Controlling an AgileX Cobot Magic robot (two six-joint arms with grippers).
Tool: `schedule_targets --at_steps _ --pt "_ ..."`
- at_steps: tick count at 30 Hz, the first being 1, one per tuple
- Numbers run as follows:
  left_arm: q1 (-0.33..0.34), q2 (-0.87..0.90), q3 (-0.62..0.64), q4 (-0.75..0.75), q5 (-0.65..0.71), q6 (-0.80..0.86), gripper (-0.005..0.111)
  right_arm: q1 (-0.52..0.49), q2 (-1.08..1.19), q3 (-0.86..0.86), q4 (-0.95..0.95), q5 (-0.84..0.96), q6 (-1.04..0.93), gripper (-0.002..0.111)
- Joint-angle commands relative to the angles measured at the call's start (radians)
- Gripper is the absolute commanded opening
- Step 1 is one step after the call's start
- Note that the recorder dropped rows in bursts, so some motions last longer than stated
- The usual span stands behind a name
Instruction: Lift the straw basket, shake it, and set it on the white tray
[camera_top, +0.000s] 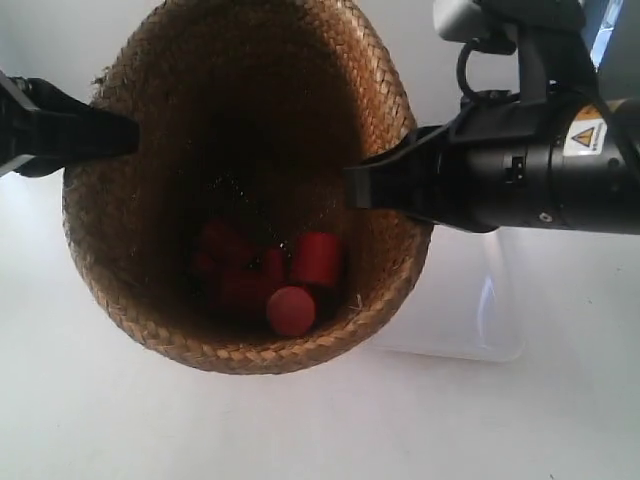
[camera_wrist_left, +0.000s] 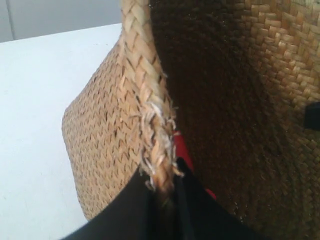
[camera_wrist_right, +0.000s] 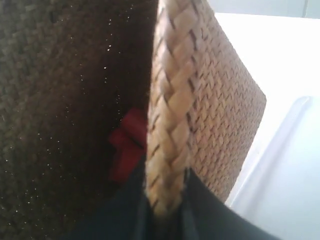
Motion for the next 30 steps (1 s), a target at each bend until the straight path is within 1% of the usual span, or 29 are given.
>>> schedule_targets --at_steps 1,2,3,4,5,6,7,21,25,26,28,29,30 --pt "-0.003 -0.024 -0.031 -0.087 -0.011 0.022 0.000 0.000 -0.020 -0.026 0.011 -0.066 -0.029 0.000" --pt "-0.003 -0.061 -0.106 -0.181 0.045 0.056 0.000 0.000 -0.077 -0.102 0.060 -0.028 -0.046 0.000" --pt "-0.003 -0.091 -0.154 -0.188 0.079 0.126 0.000 0.010 -0.136 -0.151 0.073 -0.020 -0.102 0.000" --pt "-0.003 -0.093 -0.155 -0.160 0.068 0.133 0.000 0.012 -0.149 -0.144 0.073 -0.025 -0.127 0.000" --pt "-0.003 -0.082 -0.122 -0.078 0.043 0.085 0.000 0.004 -0.145 -0.100 0.033 -0.021 -0.122 0.000" --pt "-0.003 -0.068 -0.102 -0.043 0.027 0.029 0.000 -0.003 -0.135 -0.062 0.026 -0.021 -0.097 0.000" --pt "-0.003 -0.051 -0.074 -0.020 0.024 0.011 0.000 -0.003 -0.109 -0.026 0.031 -0.024 -0.085 0.000" --pt "-0.003 -0.034 -0.063 -0.013 0.058 0.017 0.000 -0.001 -0.062 -0.003 0.032 -0.039 -0.085 0.000" --pt "-0.003 -0.032 -0.063 0.017 0.049 0.017 0.000 -0.001 -0.062 0.024 0.032 -0.055 -0.085 0.000" --pt "-0.003 -0.032 -0.063 0.009 0.048 0.011 0.000 -0.001 -0.062 0.025 0.033 -0.054 -0.085 0.000" --pt "-0.003 -0.069 -0.102 -0.094 0.073 0.001 0.000 0.003 -0.103 -0.030 0.067 -0.017 -0.088 0.000" --pt "-0.003 -0.096 -0.137 -0.156 0.080 0.046 0.000 0.013 -0.135 -0.061 0.083 -0.006 -0.112 0.000" --pt "-0.003 -0.130 -0.169 -0.198 0.086 0.123 0.000 0.024 -0.179 -0.092 0.094 -0.003 -0.136 0.000"
